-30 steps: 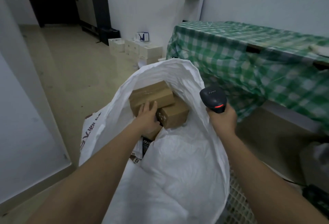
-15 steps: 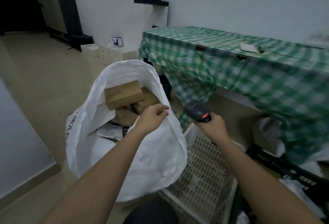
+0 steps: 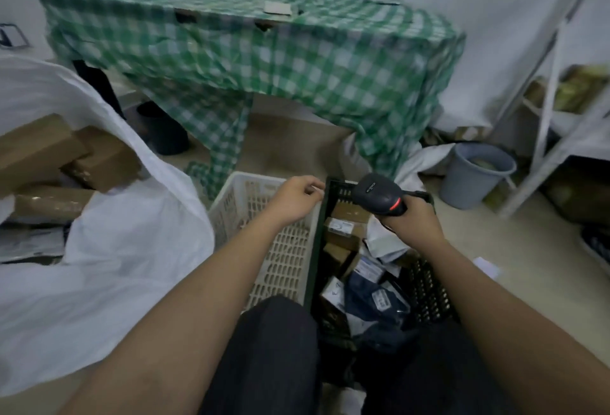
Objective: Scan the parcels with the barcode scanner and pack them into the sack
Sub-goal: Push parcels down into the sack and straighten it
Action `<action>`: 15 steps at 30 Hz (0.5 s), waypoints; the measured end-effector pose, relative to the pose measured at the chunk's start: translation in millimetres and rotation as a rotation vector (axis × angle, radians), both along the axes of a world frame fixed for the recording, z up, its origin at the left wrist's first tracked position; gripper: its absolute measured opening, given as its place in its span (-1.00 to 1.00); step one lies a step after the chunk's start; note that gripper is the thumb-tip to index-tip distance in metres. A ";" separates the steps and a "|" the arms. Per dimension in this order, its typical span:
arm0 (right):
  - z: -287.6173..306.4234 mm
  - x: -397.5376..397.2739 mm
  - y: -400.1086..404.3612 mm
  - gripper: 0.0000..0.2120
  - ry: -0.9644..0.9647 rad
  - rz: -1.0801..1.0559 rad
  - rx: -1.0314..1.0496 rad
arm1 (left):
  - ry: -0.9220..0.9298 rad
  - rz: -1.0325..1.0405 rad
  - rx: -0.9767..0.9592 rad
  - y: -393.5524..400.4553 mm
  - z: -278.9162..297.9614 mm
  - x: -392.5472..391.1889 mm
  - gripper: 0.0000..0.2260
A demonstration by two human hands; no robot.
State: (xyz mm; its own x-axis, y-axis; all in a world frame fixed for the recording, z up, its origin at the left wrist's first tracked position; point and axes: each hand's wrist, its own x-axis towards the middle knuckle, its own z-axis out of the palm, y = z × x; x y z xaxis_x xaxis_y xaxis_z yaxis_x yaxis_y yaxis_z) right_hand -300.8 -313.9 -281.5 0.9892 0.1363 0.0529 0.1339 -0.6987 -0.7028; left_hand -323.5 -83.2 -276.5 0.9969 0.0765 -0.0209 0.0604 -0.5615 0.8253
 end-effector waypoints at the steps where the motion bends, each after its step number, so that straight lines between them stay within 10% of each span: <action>1: -8.7 6.4 -10.2 -0.83 0.010 -0.041 0.009 | 0.019 -0.008 0.000 -8.8 -9.2 11.5 -0.81; 15: -187.2 177.8 -6.3 -0.72 0.182 -0.384 0.204 | 0.313 -0.137 0.170 -62.3 -215.5 189.9 -0.64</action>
